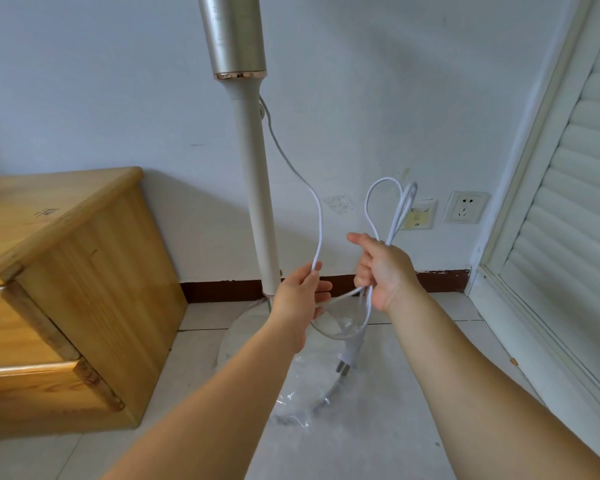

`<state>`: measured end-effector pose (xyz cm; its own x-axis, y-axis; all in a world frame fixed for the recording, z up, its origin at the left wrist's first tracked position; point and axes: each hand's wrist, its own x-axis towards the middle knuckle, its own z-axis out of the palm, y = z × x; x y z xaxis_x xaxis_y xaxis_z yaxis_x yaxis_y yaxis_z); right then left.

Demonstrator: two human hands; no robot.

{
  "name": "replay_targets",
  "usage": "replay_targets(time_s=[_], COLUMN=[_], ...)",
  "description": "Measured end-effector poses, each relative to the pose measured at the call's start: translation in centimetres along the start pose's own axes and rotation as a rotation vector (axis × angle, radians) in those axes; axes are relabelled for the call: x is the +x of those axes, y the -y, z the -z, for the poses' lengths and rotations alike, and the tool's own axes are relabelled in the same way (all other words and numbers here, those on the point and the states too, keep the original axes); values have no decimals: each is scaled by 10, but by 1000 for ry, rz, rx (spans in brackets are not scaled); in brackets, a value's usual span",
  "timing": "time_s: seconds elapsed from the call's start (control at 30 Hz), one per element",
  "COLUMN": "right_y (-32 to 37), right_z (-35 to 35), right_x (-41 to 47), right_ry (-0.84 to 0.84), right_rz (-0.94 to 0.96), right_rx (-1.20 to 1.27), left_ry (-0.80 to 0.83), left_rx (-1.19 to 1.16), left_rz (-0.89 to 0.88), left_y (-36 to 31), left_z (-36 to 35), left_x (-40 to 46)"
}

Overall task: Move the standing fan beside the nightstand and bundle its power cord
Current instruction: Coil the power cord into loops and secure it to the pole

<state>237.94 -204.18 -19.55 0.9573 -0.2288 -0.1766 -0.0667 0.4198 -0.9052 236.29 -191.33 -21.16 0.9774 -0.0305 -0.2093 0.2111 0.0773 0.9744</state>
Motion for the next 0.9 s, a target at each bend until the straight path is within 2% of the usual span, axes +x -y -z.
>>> replay_targets(time_s=[0.13, 0.33, 0.47, 0.6, 0.7, 0.8, 0.9], right_y=[14, 31, 35, 34, 35, 36, 40], right_z=[-27, -54, -61, -62, -63, -65, -64], right_x=[7, 16, 17, 17, 18, 16, 11], right_ry=[-2, 20, 71, 42, 23, 61, 86], right_rz=[-87, -118, -154, -126, -76, -61, -8], right_rx=[65, -116, -34, -2, -97, -165, -278], left_ry=[22, 70, 114, 143, 190, 149, 59], left_rx=[50, 74, 119, 289, 340, 384, 331], left_rz=[-64, -96, -127, -185, -182, -146, -136], left_y=[-11, -26, -31, -31, -35, -46, -59], left_z=[7, 16, 20, 23, 24, 27, 27], left_x=[0, -4, -11, -14, -17, -14, -6])
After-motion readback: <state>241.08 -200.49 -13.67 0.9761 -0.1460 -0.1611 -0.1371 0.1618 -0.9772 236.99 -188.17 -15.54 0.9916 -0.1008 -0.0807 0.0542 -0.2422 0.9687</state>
